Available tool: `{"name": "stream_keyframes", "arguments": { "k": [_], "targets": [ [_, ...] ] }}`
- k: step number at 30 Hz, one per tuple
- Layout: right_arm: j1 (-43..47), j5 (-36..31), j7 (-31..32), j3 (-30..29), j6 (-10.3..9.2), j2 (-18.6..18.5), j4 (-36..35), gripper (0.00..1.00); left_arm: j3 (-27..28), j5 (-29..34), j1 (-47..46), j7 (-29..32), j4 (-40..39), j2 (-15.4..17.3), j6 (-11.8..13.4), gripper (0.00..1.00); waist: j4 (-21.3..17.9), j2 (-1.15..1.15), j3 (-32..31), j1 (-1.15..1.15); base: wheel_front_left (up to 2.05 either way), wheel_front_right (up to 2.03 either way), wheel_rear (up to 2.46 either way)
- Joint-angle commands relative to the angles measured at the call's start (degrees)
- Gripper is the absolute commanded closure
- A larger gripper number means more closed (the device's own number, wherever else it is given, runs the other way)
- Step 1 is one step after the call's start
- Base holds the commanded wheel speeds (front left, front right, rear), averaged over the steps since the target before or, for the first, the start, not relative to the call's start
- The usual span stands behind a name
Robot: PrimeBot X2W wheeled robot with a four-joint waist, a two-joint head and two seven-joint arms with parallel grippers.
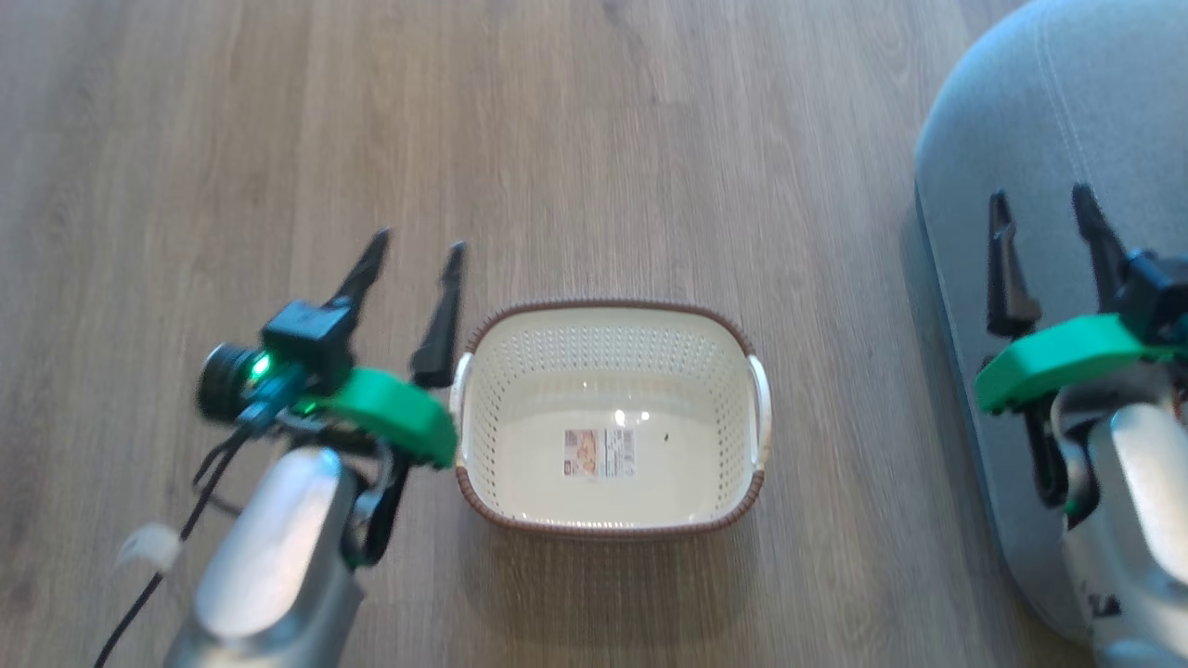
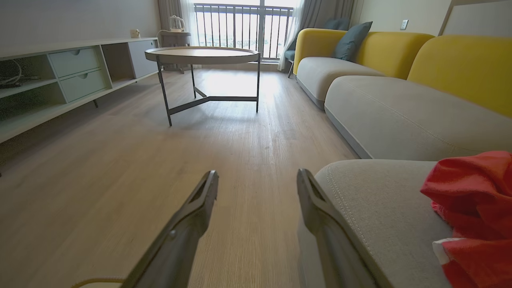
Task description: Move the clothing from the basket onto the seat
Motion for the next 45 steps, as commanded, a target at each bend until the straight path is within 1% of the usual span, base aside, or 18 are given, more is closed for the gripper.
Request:
{"name": "stream_keyframes", "arguments": {
  "k": [1, 7, 8, 10, 16, 23, 31, 38, 45],
  "targets": [
    [1.3, 0.5, -0.7, 1.1, 0.4, 0.3, -2.3, 0.0, 5.0, 1.4, 0.9, -0.3, -1.8, 1.1, 1.2, 0.0, 1.2, 0.0, -2.1, 0.0, 0.0, 0.0, 0.0],
    [5.3, 0.9, -0.7, 2.4, 0.4, 1.9, -3.0, 0.0, 14.0, 3.9, 8.4, -0.3, -2.7, 0.4, 3.1, 0.0, 1.4, 0.0, -4.8, 0.0, 0.0, 0.0, 0.0],
    [6.5, 1.0, -0.7, 3.2, 0.4, 2.3, -3.2, 0.0, 16.6, 4.9, 10.8, -0.3, -3.2, 0.0, 3.7, 0.0, 1.2, 0.0, -5.5, 0.0, 0.0, 0.0, 0.0],
    [7.7, 0.8, -0.7, 4.0, 0.4, 2.6, -3.6, 0.0, 18.8, 6.1, 13.0, -0.3, -4.2, -0.7, 4.2, 0.0, 1.1, 0.0, -5.9, 0.0, 0.0, 0.0, 0.0],
    [11.5, 0.3, -0.7, 5.1, 0.4, 3.3, -4.2, 0.0, 23.2, 9.0, 18.5, -0.3, -6.2, -2.4, 4.4, 0.0, 0.6, 0.0, -7.1, 0.0, 0.0, 0.0, 0.0],
    [13.8, -0.2, -0.7, 4.3, 0.4, 4.5, -5.0, 0.0, 25.6, 10.5, 21.9, -0.3, -8.2, -3.5, 3.1, 0.0, 0.1, 0.0, -8.3, 0.0, 0.0, 0.0, 0.0],
    [15.3, -0.9, -0.7, 2.7, 0.4, 5.7, -5.6, 0.0, 27.2, 11.1, 24.1, -0.3, -10.4, -4.2, 2.4, 0.0, -0.3, 0.0, -9.6, 0.0, 0.0, 0.0, 0.0],
    [16.0, -1.2, -0.7, 1.8, 0.4, 6.5, -5.6, 0.0, 27.5, 10.3, 24.4, -0.3, -9.9, -4.3, 1.1, 0.0, -0.7, 0.0, -9.9, 0.0, 0.0, 0.0, 0.0],
    [15.9, -1.4, -0.7, 1.7, 0.4, 6.9, -5.3, 0.0, 26.9, 9.3, 24.6, -0.3, -9.6, -4.3, 0.9, 0.0, -0.9, 0.0, -9.6, 0.0, 0.0, 0.0, 0.0]
  ]
}}
